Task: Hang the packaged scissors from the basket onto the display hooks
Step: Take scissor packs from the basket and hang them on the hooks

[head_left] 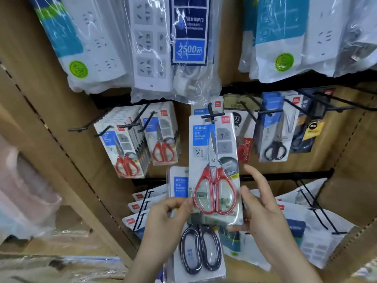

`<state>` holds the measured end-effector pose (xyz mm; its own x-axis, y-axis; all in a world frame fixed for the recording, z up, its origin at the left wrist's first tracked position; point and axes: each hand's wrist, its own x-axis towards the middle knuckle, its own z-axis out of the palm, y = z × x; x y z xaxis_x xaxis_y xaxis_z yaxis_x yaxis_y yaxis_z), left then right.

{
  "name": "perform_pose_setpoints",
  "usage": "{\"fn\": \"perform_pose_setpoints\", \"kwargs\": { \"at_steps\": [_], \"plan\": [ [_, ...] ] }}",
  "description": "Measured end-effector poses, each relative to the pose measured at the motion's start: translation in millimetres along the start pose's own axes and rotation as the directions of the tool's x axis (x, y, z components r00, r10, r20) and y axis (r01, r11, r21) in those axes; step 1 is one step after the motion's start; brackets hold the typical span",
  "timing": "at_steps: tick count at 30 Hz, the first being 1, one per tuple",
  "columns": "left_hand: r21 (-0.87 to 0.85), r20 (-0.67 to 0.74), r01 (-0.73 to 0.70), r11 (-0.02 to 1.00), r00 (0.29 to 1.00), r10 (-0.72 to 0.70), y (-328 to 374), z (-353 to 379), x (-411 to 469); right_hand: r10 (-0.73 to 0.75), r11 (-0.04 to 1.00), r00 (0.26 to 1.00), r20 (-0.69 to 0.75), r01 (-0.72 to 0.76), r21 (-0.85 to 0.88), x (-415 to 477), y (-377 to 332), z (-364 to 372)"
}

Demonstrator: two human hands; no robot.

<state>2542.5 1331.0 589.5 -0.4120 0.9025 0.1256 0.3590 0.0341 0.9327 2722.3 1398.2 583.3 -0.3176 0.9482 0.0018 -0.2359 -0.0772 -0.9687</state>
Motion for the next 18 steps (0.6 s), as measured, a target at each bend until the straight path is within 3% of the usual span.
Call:
{"fn": "perform_pose_setpoints", "kwargs": {
  "at_steps": [3,11,18],
  "plan": [
    [0.047,0.006,0.016,0.999,1.0,-0.016,-3,1,12,-0.023,0.999,1.0,0.017,0.024,-0.03,3,-7,0],
    [-0.028,0.014,0.002,1.0,1.0,-0.002,-6,-10,23,-0.184,0.98,0.959,-0.218,0.161,-0.119,47,-10,13],
    [0.067,0.063,0.002,0.998,0.998,-0.006,-15,-39,36,-0.156,0.968,0.936,-0.315,0.081,-0.239,99,-10,36]
  ]
}}
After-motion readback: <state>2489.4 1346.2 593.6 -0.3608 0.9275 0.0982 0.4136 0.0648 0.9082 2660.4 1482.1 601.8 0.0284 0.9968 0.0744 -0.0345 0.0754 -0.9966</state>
